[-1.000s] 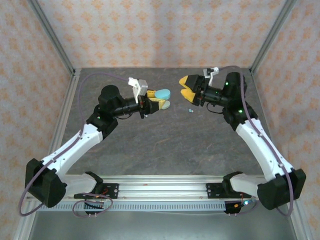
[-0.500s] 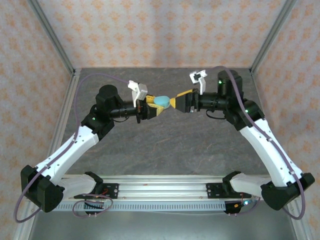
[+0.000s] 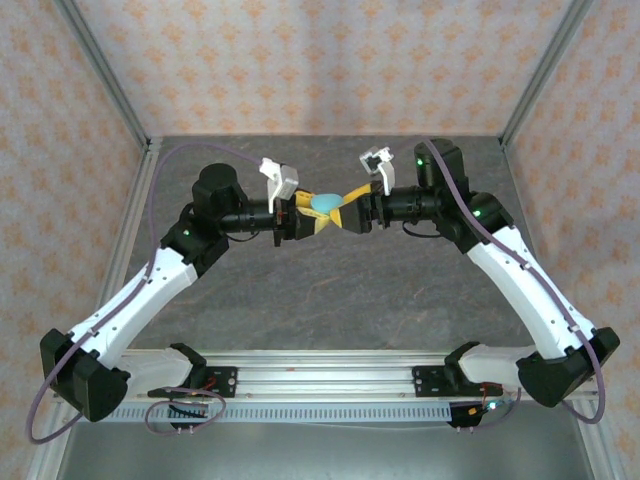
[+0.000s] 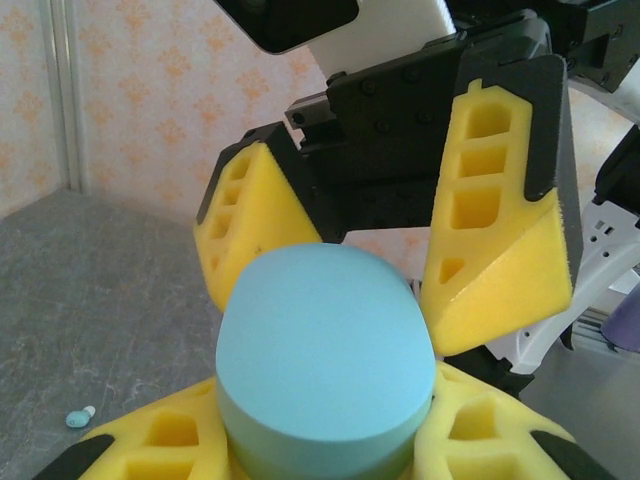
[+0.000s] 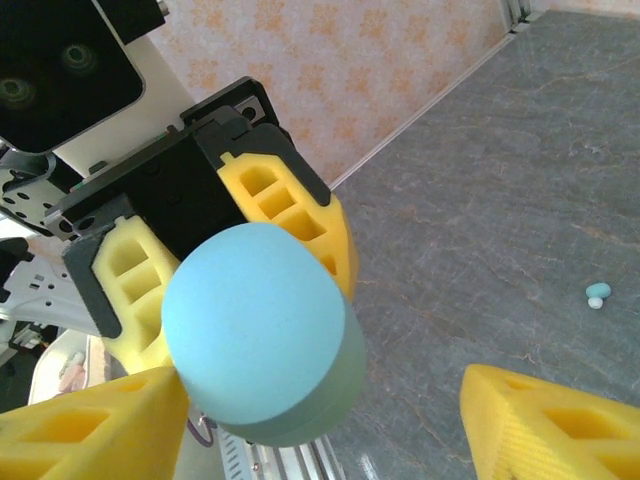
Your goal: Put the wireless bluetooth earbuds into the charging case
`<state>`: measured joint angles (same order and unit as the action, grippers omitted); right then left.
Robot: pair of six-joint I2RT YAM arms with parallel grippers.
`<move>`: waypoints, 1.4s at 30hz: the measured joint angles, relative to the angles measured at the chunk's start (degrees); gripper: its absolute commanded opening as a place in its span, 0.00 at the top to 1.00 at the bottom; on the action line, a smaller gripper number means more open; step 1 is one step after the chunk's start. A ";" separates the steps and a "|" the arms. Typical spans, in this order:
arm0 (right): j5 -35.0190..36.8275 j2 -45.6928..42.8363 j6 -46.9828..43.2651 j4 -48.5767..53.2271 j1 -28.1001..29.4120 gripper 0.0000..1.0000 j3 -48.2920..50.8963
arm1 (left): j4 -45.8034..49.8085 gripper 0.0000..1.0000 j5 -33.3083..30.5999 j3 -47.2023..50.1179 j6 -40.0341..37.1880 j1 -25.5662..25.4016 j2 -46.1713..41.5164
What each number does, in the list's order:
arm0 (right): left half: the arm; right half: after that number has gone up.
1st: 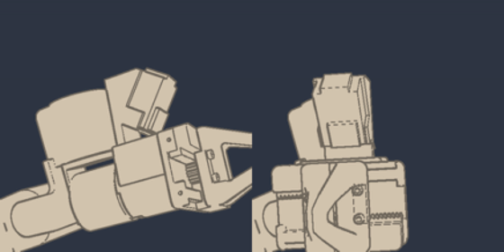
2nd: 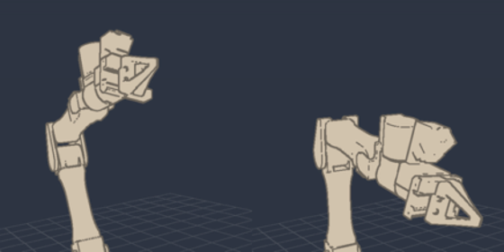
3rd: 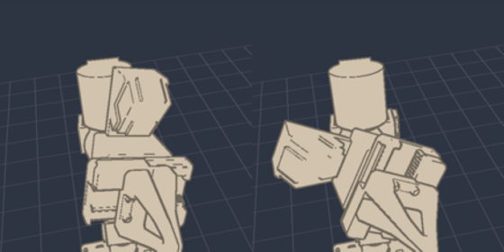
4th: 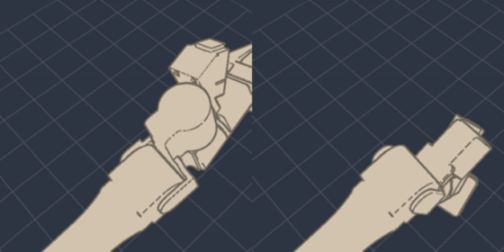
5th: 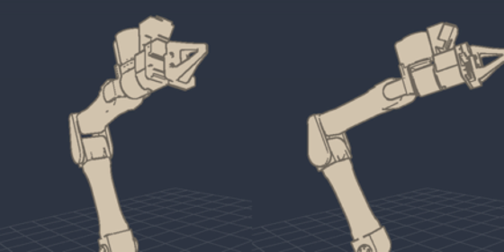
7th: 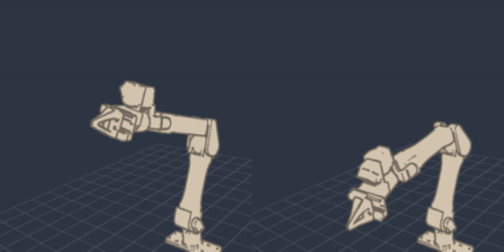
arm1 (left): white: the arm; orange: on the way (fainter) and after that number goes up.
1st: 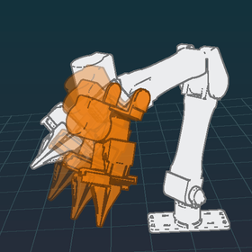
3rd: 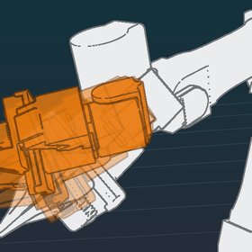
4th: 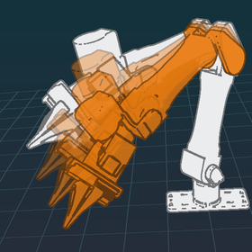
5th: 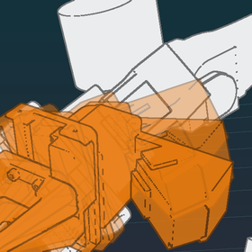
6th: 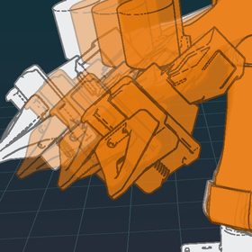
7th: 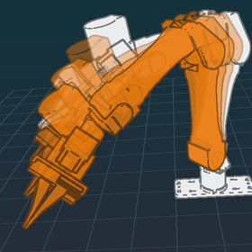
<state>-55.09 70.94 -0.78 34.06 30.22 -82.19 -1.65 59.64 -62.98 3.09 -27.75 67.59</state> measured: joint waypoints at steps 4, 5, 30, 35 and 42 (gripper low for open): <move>-0.07 0.07 0.76 -0.20 0.02 0.42 -0.31 | 1.29 0.88 -0.02 -1.07 -0.26 0.00 0.72; -0.24 0.11 1.18 -0.35 0.02 0.43 -0.31 | 1.53 0.88 -0.04 -1.16 -0.42 0.00 0.83; -5.01 1.79 18.03 -17.38 -3.37 0.38 5.18 | 5.31 0.88 1.57 -1.53 -1.66 -0.76 0.83; -7.34 1.77 19.56 -20.00 -2.99 0.50 6.21 | 5.18 0.88 1.70 -1.97 -1.66 -0.76 0.83; -8.17 1.77 18.12 -20.37 -2.62 0.77 6.45 | 4.87 0.88 1.70 -2.80 -1.46 -0.76 1.18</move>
<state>-63.26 72.71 17.34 13.69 27.59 -75.75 3.22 61.34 -65.78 1.63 -28.51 68.77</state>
